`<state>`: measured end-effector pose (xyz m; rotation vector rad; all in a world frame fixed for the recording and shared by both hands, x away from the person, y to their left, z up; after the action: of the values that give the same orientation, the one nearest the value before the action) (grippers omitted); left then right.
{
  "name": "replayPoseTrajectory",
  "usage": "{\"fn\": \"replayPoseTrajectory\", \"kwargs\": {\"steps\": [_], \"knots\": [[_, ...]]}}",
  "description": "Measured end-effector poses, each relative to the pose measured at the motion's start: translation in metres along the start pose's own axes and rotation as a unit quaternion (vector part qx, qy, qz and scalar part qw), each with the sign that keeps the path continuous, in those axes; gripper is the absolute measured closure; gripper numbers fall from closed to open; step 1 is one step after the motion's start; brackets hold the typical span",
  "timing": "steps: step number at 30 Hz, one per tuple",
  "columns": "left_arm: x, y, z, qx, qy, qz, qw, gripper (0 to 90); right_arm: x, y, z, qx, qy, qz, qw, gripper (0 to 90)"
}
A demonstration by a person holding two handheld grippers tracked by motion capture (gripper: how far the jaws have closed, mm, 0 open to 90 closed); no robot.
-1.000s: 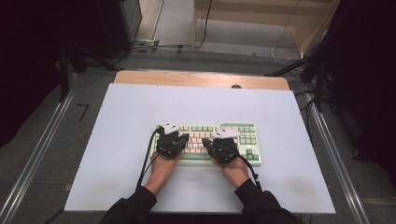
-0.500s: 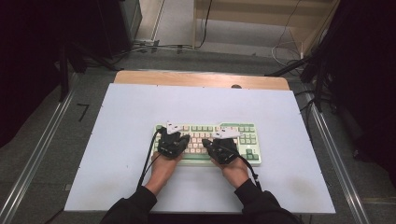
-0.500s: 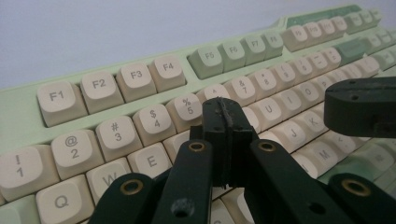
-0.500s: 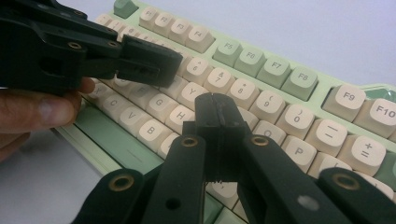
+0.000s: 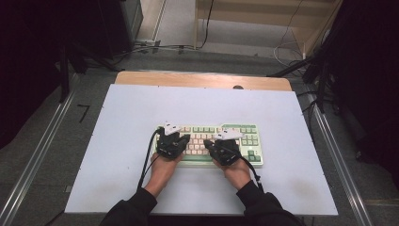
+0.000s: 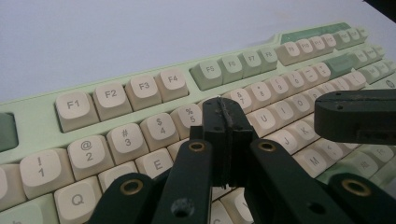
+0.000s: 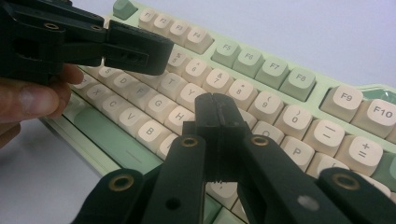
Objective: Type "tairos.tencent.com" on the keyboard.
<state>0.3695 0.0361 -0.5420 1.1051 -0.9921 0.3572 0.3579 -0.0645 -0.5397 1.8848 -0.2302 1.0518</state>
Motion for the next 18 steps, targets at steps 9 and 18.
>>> {"fn": "replayPoseTrajectory", "kwargs": {"steps": [9,18], "knots": [[0.0007,0.0034,-0.0004,0.000,0.000,0.003,1.0000,90.0,0.0002,0.0004,0.0000,-0.001,0.002,0.001,1.0000,87.3],[0.0011,0.0080,-0.0003,0.000,0.002,0.007,1.0000,90.0,-0.0002,0.0004,-0.0002,-0.001,0.002,0.000,1.0000,87.3]]}}
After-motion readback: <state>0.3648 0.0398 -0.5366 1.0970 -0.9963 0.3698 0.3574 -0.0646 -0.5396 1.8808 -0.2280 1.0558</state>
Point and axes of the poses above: each handheld gripper's, and its own axes: y roughly backward along the jaws, x roughly out of its top, z roughly to its right, the point moved 10 cm from there along -y, roughly forward along the jaws, and after that the axes turned 9 degrees about -y, right-handed, at the moved point
